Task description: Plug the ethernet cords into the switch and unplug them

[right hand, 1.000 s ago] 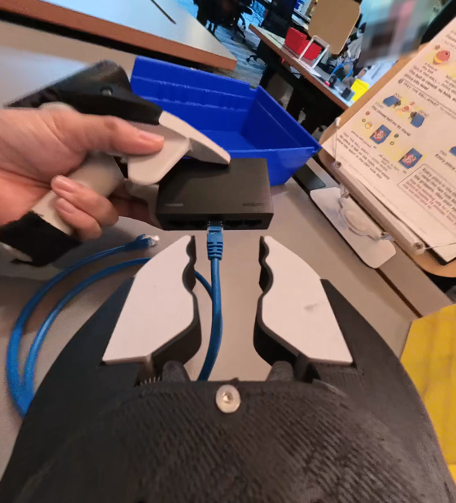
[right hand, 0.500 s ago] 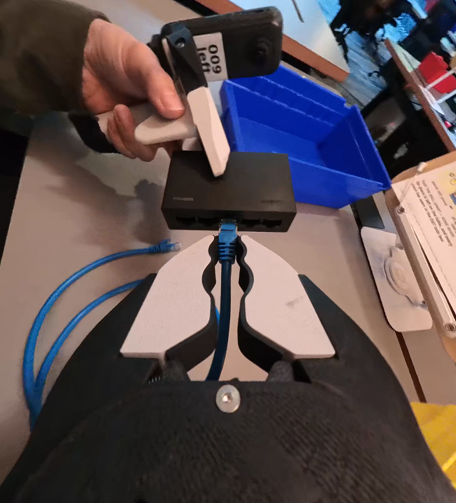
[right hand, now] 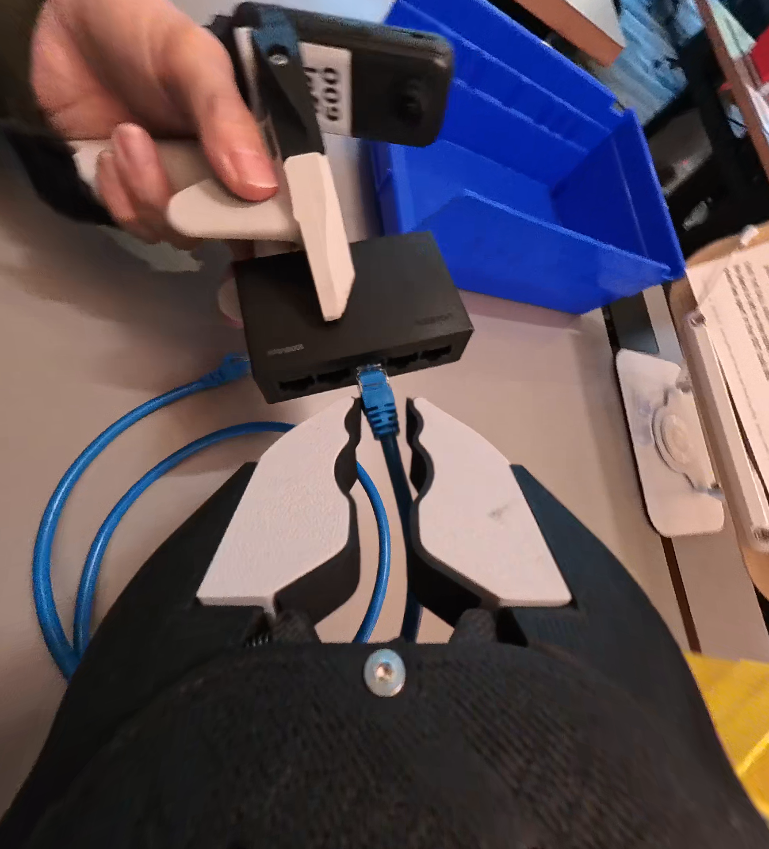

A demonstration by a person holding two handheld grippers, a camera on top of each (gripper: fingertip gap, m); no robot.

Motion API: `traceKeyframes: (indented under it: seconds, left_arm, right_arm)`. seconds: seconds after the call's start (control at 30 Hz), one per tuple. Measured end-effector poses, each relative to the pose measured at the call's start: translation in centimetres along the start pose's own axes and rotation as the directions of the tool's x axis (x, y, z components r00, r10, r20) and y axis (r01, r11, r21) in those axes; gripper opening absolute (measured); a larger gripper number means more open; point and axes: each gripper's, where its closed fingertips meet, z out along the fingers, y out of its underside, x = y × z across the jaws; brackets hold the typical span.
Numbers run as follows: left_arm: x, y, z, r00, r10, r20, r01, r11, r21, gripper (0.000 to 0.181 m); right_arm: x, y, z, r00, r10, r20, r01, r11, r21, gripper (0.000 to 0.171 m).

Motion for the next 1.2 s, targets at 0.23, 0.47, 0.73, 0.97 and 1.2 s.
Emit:
traceKeyframes:
  seconds: [0.23, 0.47, 0.73, 0.97, 1.2]
  left_arm:
    - [-1.0, -1.8, -0.3, 0.984, -0.155, -0.088, 0.169, 0.968, 0.185, 0.027]
    - [-1.5, -0.7, 0.5, 0.990, -0.132, -0.050, 0.138, 0.980, 0.142, 0.026]
    - [-0.3, 0.1, 1.3, 0.997, -0.054, -0.049, 0.059, 0.993, 0.102, 0.027]
    - [-0.6, 0.1, 1.3, 1.000, -0.025, -0.003, 0.025, 0.992, 0.125, 0.027]
    - [-1.1, 0.3, 1.4, 1.000, -0.017, 0.022, 0.014, 0.991, 0.131, 0.027]
  right_arm:
    - [1.7, -0.8, -4.6, 0.823, 0.469, -0.322, -0.419, 0.882, 0.213, 0.033]
    - [-1.1, 1.2, -1.1, 0.407, 0.913, 0.017, -0.824, 0.359, 0.439, 0.040]
    - [-0.1, -0.3, -1.0, 0.140, 0.904, 0.403, -0.854, -0.096, 0.511, 0.027]
    - [0.2, 0.3, -0.6, 0.066, 0.894, 0.444, -0.812, -0.211, 0.545, 0.014]
    - [0.3, 0.7, -0.3, 0.011, 0.849, 0.528, -0.767, -0.331, 0.549, 0.014]
